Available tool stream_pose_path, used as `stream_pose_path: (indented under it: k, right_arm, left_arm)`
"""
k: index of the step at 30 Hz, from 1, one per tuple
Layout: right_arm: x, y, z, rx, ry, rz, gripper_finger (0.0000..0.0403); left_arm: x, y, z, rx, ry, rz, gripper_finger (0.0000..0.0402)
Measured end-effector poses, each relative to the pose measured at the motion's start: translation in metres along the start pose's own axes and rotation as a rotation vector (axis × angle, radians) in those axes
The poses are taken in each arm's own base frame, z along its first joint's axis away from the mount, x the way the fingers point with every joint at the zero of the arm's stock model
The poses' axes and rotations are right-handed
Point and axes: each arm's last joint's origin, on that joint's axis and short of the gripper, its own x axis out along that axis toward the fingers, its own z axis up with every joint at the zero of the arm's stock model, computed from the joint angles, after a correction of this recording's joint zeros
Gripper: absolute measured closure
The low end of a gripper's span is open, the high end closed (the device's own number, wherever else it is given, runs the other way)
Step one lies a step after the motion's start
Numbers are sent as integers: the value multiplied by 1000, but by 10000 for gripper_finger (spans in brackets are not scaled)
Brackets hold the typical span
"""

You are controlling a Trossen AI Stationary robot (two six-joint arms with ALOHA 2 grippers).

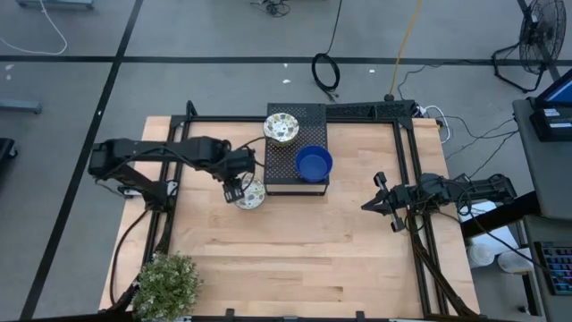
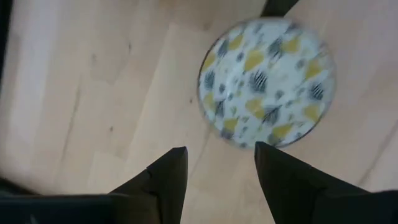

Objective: Pick & Place Mini bowls
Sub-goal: Stack the white bowl on the white bowls on the shelf

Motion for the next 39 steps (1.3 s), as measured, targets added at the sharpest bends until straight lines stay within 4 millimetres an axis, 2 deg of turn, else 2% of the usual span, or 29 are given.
stream_pose_path:
  k: [8,12,17,21,30,39]
  right_arm:
    - [0,0,1,-1,-8,2,403]
    - [0,0,1,-2,-13,2,403]
    - [0,0,2,-3,-22,2,403]
    - [0,0,2,-4,-22,1,403]
    - [0,0,2,-4,-22,1,403]
    - [0,0,2,-4,-23,1,403]
  left_arm:
    - [36,24,-20,-139,-17,-21,211]
    - [59,27,-26,-164,-8,-69,211]
    - [76,30,-27,-202,-49,-90,211]
    - [78,33,-21,-240,-117,-102,211]
    - [79,33,-22,-385,-113,-94,211]
    - [90,27,-27,-382,14,-74,211]
